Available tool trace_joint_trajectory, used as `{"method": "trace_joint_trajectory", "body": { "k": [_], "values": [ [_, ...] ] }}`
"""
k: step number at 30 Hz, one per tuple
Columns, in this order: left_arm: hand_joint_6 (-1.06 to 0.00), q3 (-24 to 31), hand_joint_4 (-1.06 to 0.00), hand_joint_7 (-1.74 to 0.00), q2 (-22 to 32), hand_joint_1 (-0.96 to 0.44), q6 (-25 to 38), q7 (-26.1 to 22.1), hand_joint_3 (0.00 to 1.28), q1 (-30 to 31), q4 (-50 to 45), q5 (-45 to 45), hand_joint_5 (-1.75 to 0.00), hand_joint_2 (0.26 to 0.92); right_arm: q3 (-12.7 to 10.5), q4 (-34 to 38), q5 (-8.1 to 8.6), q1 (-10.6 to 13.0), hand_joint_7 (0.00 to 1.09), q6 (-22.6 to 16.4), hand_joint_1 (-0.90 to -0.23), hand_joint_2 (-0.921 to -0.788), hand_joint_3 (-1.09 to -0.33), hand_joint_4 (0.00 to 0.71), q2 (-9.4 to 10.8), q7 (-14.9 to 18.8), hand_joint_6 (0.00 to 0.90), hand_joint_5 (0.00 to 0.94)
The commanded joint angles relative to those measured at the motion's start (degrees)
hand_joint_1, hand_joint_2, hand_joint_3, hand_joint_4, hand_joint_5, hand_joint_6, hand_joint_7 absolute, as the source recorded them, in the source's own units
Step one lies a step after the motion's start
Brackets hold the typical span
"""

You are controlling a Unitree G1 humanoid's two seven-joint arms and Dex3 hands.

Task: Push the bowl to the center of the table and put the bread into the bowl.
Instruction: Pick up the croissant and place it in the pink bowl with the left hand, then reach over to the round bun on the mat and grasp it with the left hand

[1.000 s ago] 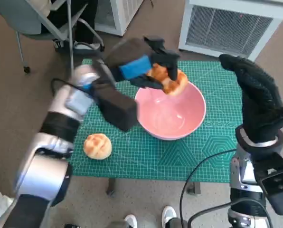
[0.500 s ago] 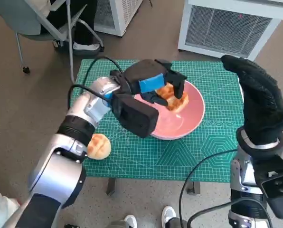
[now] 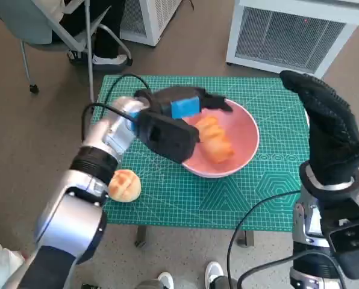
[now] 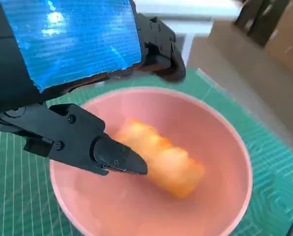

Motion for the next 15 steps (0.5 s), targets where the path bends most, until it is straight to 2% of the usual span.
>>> {"method": "trace_joint_trajectory", "body": {
  "k": [1,7,15],
  "values": [
    [-0.10,2.59,0.00,-0.19,3.95,-0.37,-5.03,-0.85,0.01,2.97,-3.96,-3.51,0.00,0.838,0.40,0.13,-0.28,1.39,0.74,0.19,-0.599,-0.921,-0.771,0.314,0.29,-0.51,-0.001,0.010],
    [-0.17,5.98,-0.06,-0.11,9.48,-0.34,-10.78,-1.72,0.00,7.55,-11.78,-7.70,-0.01,0.837,0.92,0.06,0.94,1.66,0.75,0.37,-0.605,-0.921,-0.770,0.313,0.72,-0.16,-0.001,0.009],
    [-0.30,11.69,-0.21,-0.08,18.51,-0.32,-8.16,-2.87,0.00,18.80,-30.98,-11.88,-0.02,0.824,1.60,-0.73,2.02,2.36,0.76,0.68,-0.608,-0.921,-0.767,0.312,1.23,0.09,-0.001,0.009]
  ]
}}
